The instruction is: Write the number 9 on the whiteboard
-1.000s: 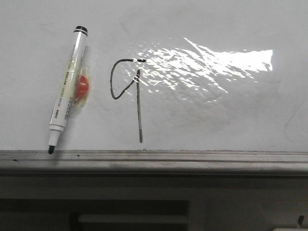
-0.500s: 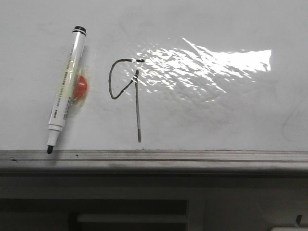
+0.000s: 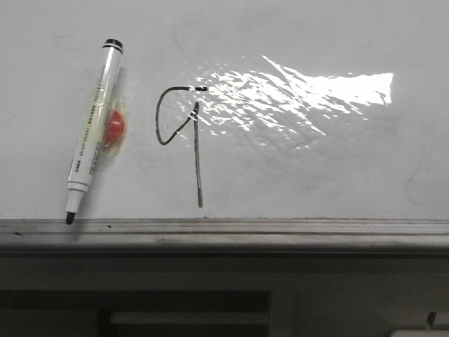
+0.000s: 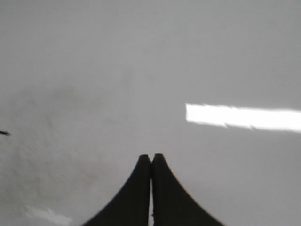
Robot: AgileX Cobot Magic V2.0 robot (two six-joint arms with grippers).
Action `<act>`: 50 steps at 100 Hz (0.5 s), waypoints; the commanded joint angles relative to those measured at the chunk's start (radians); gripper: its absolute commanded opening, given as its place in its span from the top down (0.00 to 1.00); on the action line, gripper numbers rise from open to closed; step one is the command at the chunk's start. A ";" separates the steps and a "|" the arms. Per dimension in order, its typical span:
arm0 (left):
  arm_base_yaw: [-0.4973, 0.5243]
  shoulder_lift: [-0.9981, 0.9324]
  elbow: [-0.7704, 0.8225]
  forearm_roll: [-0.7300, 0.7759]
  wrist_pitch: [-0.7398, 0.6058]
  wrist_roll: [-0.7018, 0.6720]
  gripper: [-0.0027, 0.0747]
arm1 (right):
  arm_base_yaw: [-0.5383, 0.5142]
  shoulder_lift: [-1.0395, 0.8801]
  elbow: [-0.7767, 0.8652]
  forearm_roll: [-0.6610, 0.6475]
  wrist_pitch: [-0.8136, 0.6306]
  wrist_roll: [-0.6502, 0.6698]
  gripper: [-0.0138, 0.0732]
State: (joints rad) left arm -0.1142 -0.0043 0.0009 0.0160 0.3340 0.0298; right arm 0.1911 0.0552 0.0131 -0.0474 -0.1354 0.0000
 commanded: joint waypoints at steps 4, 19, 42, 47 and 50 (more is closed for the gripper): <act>0.004 -0.027 0.019 -0.001 -0.049 -0.009 0.99 | -0.159 -0.009 0.026 -0.019 0.167 0.062 0.91; 0.004 -0.027 0.019 -0.001 -0.049 -0.009 0.99 | -0.311 -0.078 0.026 -0.019 0.431 0.062 0.91; 0.004 -0.027 0.019 -0.001 -0.052 -0.009 0.99 | -0.343 -0.083 0.026 -0.021 0.452 0.062 0.91; 0.004 -0.027 0.019 -0.001 -0.052 -0.009 0.99 | -0.343 -0.083 0.026 -0.021 0.452 0.062 0.91; 0.004 -0.027 0.019 -0.001 -0.052 -0.009 0.99 | -0.343 -0.083 0.026 -0.021 0.452 0.062 0.91</act>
State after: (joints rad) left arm -0.1142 -0.0043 0.0009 0.0160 0.3340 0.0298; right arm -0.1461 -0.0115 0.0112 -0.0534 0.3245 0.0615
